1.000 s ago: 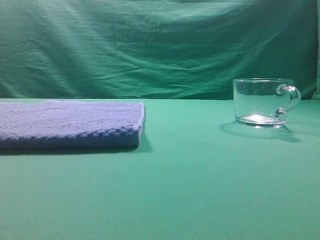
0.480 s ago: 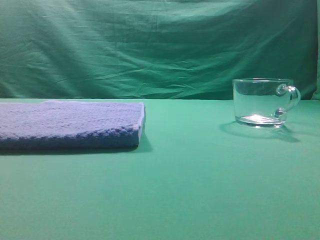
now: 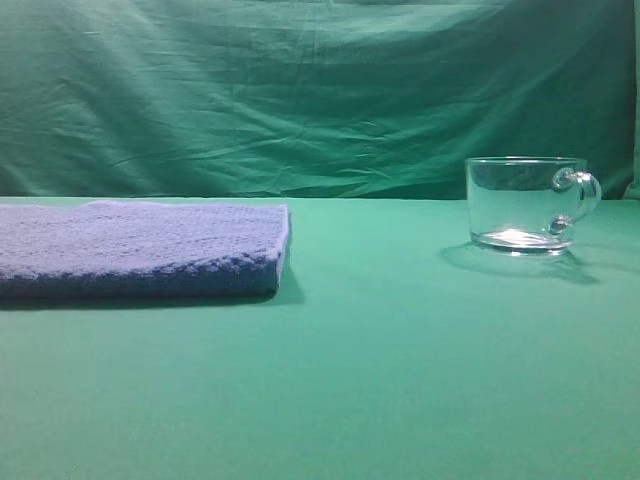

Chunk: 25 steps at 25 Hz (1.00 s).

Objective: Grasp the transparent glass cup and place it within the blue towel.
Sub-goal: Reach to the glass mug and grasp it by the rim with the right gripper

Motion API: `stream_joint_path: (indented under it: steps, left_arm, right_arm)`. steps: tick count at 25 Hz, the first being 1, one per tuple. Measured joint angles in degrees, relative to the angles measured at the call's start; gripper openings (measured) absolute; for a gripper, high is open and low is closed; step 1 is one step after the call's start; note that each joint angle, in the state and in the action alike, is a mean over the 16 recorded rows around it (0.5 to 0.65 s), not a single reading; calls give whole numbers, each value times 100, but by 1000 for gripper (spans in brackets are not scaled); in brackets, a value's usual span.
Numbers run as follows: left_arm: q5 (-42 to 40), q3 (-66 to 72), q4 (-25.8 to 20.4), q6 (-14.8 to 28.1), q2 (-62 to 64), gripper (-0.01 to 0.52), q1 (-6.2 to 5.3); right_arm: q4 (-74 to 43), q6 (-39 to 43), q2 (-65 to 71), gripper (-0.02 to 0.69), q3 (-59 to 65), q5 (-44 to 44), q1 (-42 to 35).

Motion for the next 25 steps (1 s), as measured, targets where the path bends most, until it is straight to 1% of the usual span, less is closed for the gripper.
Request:
stream_joint_path:
  steps: [5, 7, 9, 11, 14, 18, 20, 25]
  left_arm:
    - [0, 0, 0, 0, 0, 0, 0]
    - [0, 0, 0, 0, 0, 0, 0]
    - [0, 0, 0, 0, 0, 0, 0]
    - [0, 0, 0, 0, 0, 0, 0]
    - [0, 0, 0, 0, 0, 0, 0]
    - [0, 0, 0, 0, 0, 0, 0]
    - [0, 0, 0, 0, 0, 0, 0]
    - [0, 0, 0, 0, 0, 0, 0]
  right_arm:
    - [160, -126, 731, 516, -307, 128, 164]
    - [228, -152, 1026, 578, -406, 166, 193]
    - [289, -186, 1323, 621, -502, 179, 207]
    - [347, -239, 1616, 637, -598, 158, 211]
    - [430, -346, 2036, 623, -754, 80, 211]
    - [527, -534, 2522, 564, -973, -82, 211]
    - [565, -632, 2718, 513, -1072, -178, 211]
    - [639, -859, 3054, 346, -1270, -408, 211]
